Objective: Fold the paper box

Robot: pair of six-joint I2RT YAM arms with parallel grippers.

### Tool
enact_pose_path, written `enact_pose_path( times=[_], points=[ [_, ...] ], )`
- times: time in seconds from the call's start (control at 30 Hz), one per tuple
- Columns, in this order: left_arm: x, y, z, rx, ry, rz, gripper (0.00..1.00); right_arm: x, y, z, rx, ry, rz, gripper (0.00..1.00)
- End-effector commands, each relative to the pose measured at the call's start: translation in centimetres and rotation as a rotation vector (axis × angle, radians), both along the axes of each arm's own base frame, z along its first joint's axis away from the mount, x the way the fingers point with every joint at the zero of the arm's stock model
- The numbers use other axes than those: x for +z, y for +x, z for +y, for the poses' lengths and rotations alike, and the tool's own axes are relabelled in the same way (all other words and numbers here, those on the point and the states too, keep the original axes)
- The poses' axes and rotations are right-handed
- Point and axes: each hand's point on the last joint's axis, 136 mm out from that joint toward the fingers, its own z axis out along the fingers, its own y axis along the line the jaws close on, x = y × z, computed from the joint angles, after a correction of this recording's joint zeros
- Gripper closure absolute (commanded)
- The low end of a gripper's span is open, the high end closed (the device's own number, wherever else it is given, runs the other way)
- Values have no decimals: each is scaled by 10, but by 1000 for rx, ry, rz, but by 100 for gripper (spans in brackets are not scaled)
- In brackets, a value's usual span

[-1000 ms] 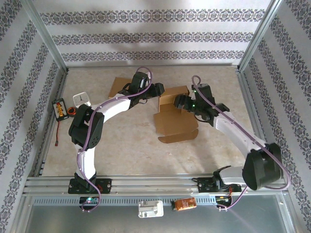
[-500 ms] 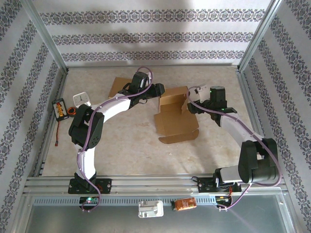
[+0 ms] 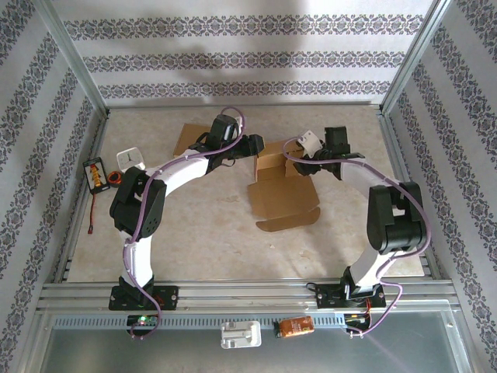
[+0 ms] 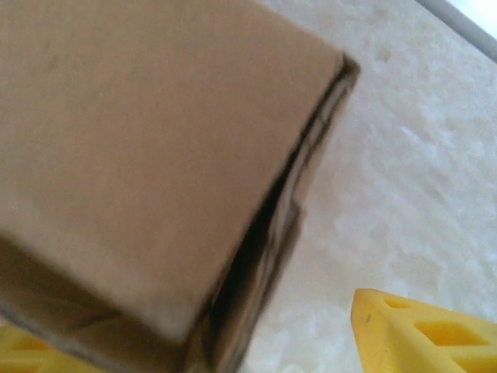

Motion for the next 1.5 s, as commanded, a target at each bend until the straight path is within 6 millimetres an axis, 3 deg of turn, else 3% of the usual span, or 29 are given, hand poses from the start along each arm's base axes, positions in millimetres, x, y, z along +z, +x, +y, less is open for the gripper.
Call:
enact_pose_path(
  times=[0.0,0.1,0.4,0.5,0.57,0.8,1.0,1.07,1.23,1.33,1.47],
  points=[
    [11,-11,-4,-45,19,1,50,3,10,20,78,10,-7,31],
    [12,-12,-4,-50,24,0,50,-1,16,29,101,29,26,32],
    [17,-15,-2,-50,21,-13,50,-17,24,36,56,-38,63,62],
    [18,-16,-1,-48,24,-17,50,-23,29,24,-22,-111,83,88],
    [20,-16,1,-45,29,-22,50,-25,29,20,-59,-122,111,99],
    [30,-23,10,-22,33,-33,46,-7,12,28,-109,-61,136,100],
    [70,-45,41,64,43,-119,38,17,-24,56,-237,143,249,99],
    [77,-55,61,123,84,-146,38,16,-39,69,-303,208,297,99],
    [64,-86,108,249,171,-106,38,-1,-70,80,-502,179,277,100],
    [56,-102,122,270,171,-77,38,-12,-85,79,-618,147,254,100],
    [51,-116,136,270,192,-65,37,-25,-96,84,-648,125,214,97]
  ],
)
